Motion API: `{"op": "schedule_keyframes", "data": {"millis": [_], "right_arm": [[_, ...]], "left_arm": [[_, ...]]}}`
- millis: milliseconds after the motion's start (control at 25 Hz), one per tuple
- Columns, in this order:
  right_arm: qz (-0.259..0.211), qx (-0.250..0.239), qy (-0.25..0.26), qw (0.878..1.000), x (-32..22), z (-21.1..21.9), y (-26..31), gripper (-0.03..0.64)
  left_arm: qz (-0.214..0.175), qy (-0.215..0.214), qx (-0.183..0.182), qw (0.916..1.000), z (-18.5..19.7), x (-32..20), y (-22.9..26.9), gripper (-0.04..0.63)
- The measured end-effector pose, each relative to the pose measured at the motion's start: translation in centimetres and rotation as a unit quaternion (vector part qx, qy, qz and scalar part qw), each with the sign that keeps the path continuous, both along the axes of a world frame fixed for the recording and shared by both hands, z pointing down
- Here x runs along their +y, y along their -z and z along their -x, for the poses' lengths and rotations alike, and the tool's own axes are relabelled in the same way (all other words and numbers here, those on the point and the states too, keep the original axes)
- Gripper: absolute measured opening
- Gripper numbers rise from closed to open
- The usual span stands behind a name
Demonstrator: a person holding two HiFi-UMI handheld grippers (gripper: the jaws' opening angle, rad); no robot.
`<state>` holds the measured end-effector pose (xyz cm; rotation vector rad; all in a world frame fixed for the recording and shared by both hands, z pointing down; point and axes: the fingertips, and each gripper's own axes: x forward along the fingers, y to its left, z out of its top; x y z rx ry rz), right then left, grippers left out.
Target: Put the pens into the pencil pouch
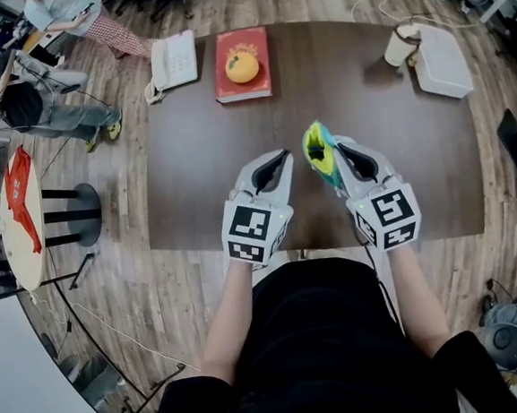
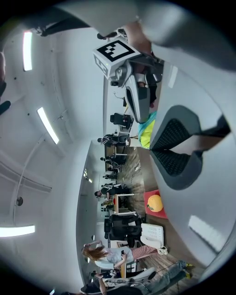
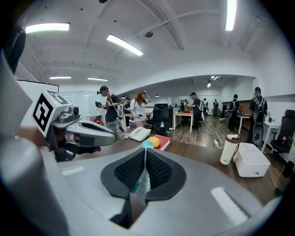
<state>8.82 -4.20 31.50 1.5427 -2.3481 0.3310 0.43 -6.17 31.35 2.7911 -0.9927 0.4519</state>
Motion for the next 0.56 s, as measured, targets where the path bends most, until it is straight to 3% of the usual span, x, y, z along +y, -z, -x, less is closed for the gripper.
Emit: {"op": "schedule_keyframes", "data": {"millis": [560], "right_arm": [[0.007,0.008,0.002,1.000,0.09,-0.37,-0.35,0.018]], "left_arm": [[0.002,-0.005,-0.003,1.0000,-0.20,-0.03,-0.14,-0.002]]}}
